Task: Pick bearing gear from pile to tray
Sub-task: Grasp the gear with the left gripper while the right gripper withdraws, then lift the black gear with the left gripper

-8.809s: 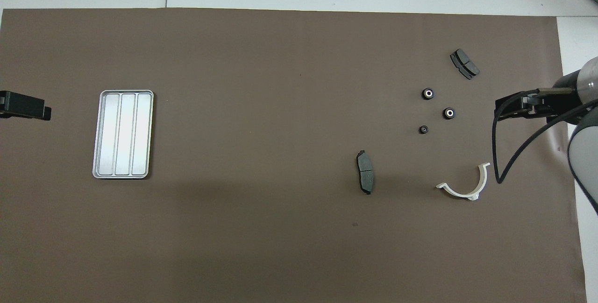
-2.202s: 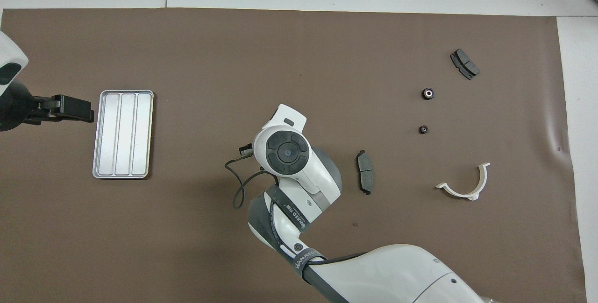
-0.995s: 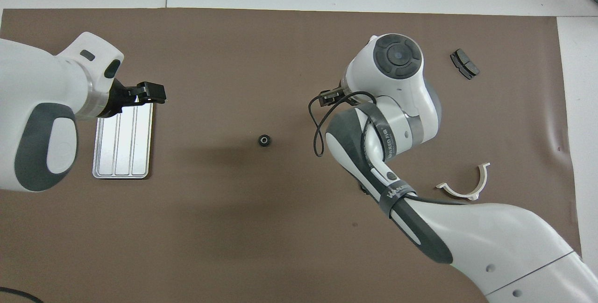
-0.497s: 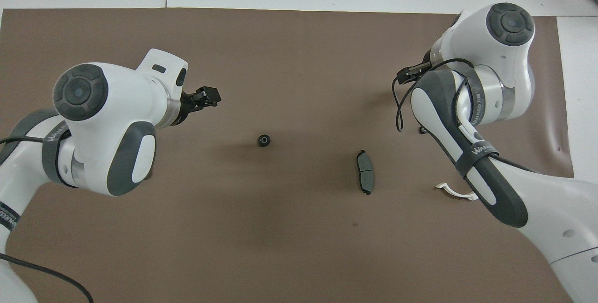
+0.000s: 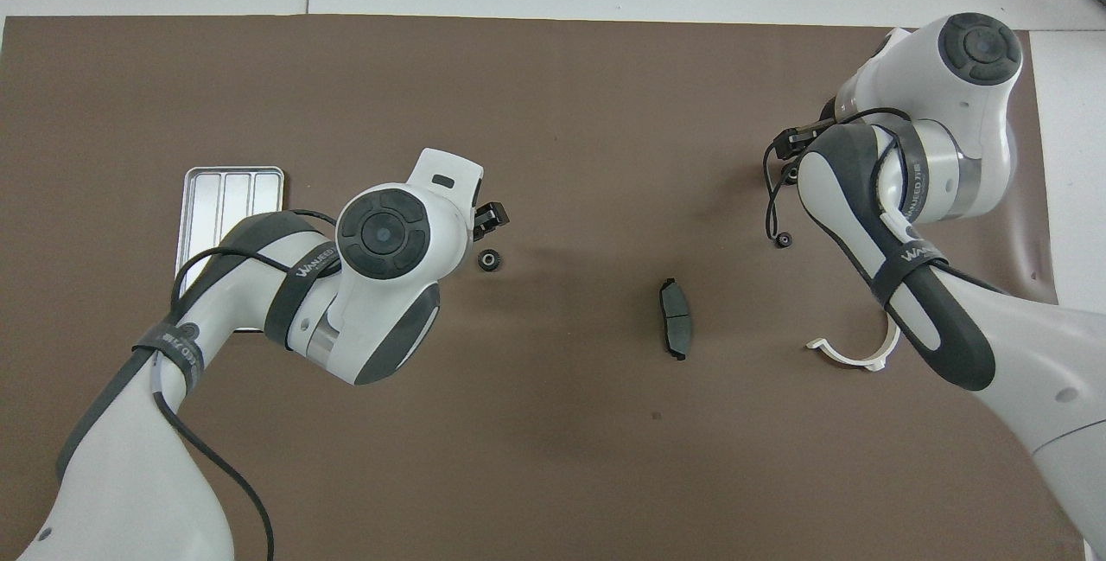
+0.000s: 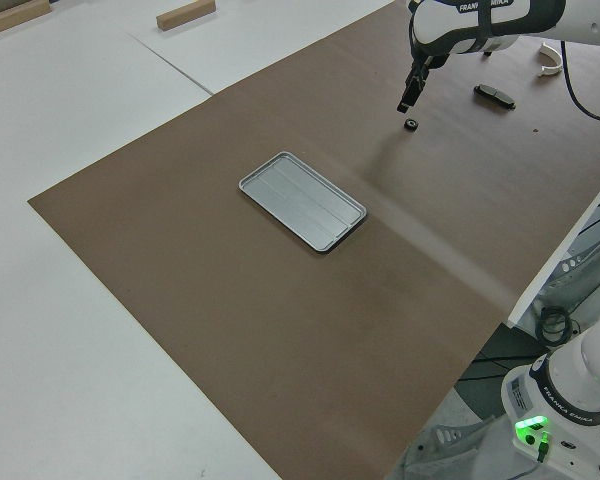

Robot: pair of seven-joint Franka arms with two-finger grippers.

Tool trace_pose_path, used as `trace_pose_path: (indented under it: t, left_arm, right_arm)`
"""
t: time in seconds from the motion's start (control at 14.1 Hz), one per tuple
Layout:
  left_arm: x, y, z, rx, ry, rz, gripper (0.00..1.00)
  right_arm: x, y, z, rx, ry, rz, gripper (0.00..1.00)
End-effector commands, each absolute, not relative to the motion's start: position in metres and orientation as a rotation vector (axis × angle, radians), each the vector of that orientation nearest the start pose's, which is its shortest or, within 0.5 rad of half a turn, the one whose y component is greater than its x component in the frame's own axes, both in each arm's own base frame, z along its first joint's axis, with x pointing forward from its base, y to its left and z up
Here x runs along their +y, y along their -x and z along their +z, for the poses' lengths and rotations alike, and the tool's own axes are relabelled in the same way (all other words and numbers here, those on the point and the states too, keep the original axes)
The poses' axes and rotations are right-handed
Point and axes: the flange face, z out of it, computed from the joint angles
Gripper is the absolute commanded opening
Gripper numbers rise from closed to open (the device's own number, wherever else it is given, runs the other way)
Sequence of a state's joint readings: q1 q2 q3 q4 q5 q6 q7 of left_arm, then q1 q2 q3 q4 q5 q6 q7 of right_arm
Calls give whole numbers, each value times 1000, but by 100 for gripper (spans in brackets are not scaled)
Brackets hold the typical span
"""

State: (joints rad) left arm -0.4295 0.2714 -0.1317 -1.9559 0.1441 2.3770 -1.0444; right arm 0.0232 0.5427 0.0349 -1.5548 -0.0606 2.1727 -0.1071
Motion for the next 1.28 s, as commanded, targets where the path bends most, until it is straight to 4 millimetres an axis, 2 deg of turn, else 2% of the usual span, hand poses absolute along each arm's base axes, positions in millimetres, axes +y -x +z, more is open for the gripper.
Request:
trace_pose_path:
  t: [0.0,0.21,0.57,0.71,0.85,0.99,1.14,1.21]
  left_arm:
    - [-345,-527,333,-670,3096,-289,100]
    - [-362,-511,316,-680,3091,-262,100]
    - [-359,-500,297,-660,3107,-260,98]
    - [-360,-501,297,-654,3118,-273,79]
    - [-363,-498,287,-634,3111,-257,71]
    - [-363,-495,284,-627,3104,-246,67]
    - [-365,-491,282,-593,3103,-257,59]
    - [-365,-491,282,-592,3103,-257,47]
  right_arm:
    - [33,-696,316,-320,3147,-122,70]
    - [37,-687,298,-317,3144,-120,68]
    - [38,-682,290,-319,3145,-91,60]
    - [37,-682,290,-316,3145,-88,55]
    - [36,-681,291,-318,3146,-78,47]
    - [36,-681,291,-318,3147,-76,36]
    - [36,-681,291,-319,3148,-73,27]
    - [35,-682,292,-317,3148,-76,24]
